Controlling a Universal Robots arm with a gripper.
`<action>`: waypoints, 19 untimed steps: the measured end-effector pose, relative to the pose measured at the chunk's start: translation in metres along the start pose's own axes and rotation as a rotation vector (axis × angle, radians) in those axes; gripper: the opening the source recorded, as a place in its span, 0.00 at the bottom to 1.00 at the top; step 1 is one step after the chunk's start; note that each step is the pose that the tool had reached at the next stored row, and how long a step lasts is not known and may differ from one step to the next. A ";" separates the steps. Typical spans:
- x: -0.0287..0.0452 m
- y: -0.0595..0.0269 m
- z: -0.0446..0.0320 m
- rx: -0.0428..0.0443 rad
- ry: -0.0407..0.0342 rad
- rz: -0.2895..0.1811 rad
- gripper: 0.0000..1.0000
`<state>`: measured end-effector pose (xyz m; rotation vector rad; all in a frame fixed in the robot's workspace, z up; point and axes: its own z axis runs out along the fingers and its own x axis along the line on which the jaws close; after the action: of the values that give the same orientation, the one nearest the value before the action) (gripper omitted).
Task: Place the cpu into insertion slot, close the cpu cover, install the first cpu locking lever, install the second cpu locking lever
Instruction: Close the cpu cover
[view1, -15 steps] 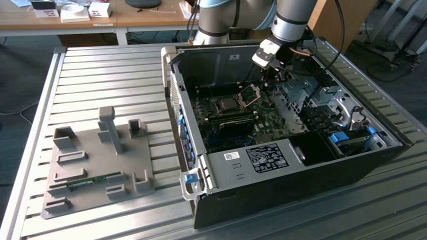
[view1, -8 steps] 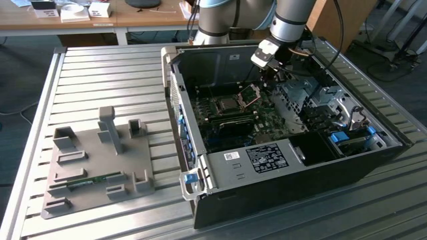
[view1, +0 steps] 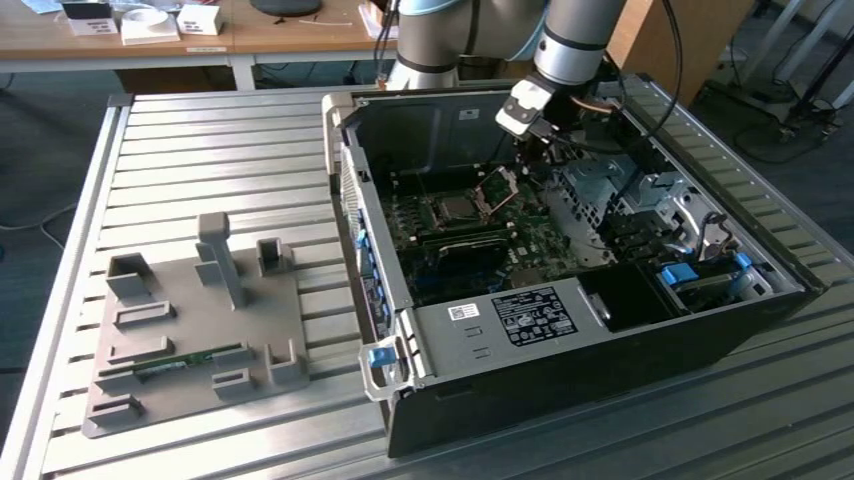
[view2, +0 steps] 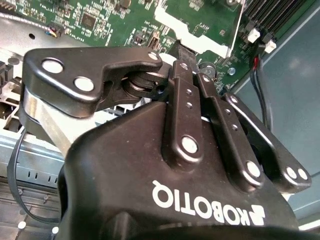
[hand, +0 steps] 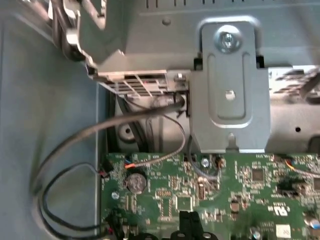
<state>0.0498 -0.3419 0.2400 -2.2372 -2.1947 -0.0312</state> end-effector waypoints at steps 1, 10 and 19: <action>0.0000 -0.0015 0.0000 0.0000 0.0001 0.000 0.11; -0.0003 -0.0171 0.0001 -0.0019 0.0002 0.000 0.11; -0.0006 -0.0317 0.0004 -0.0034 0.0001 0.001 0.11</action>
<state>0.0182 -0.3419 0.2394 -2.2397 -2.1954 -0.0351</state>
